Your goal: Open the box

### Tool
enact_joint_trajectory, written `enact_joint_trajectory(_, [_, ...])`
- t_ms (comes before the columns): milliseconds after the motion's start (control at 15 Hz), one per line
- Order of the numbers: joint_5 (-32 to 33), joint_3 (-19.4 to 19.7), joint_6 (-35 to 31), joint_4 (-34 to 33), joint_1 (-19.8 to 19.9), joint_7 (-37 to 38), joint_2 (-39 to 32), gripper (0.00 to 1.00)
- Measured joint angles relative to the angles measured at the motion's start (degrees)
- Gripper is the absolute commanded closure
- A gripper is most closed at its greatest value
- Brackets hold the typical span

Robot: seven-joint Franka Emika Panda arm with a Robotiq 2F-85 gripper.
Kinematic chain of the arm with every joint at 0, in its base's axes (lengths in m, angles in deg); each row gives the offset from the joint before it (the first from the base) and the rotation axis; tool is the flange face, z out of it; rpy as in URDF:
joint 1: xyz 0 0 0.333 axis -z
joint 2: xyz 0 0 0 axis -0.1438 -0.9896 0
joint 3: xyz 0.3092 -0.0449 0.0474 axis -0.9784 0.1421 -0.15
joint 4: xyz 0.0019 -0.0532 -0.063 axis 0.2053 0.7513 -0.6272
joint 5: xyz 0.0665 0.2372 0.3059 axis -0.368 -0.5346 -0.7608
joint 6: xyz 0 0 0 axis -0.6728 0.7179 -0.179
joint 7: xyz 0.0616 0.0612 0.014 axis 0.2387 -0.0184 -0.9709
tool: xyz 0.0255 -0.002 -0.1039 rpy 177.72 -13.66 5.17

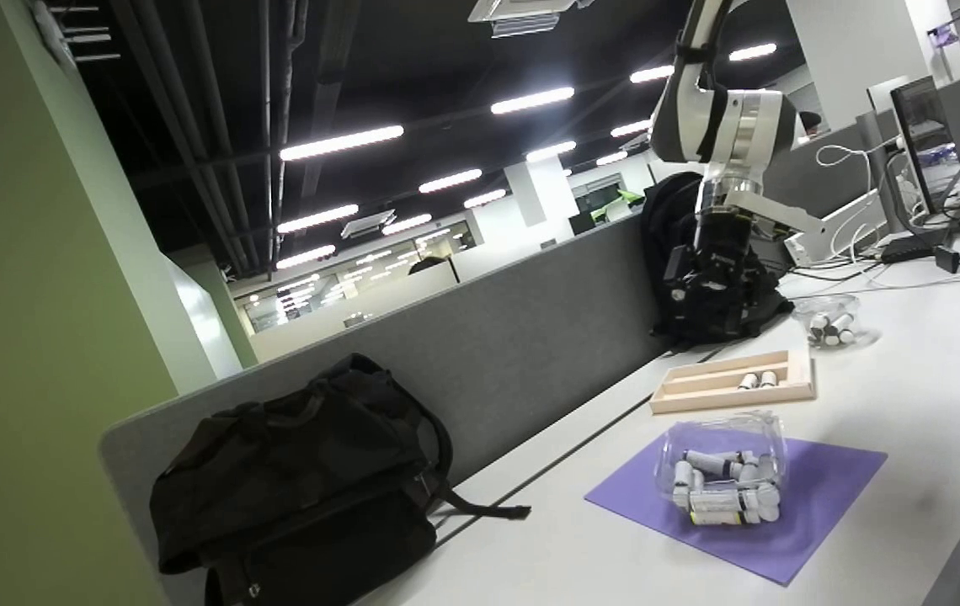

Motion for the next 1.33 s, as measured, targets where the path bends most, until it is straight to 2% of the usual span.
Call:
enact_joint_trajectory(333, [1.1,-3.6,8.4,-8.0,2.0,-4.0,-10.7,0.0])
enact_joint_trajectory(533, [5.4,-3.9,11.2,-11.9,2.9,-1.9,-15.8,0.0])
enact_joint_trajectory(933, [6.3,-4.1,11.5,-13.6,3.2,-1.2,-17.6,0.0])
enact_joint_trajectory(1333, [6.3,-4.8,8.4,-13.0,6.0,-1.9,-20.3,0.0])
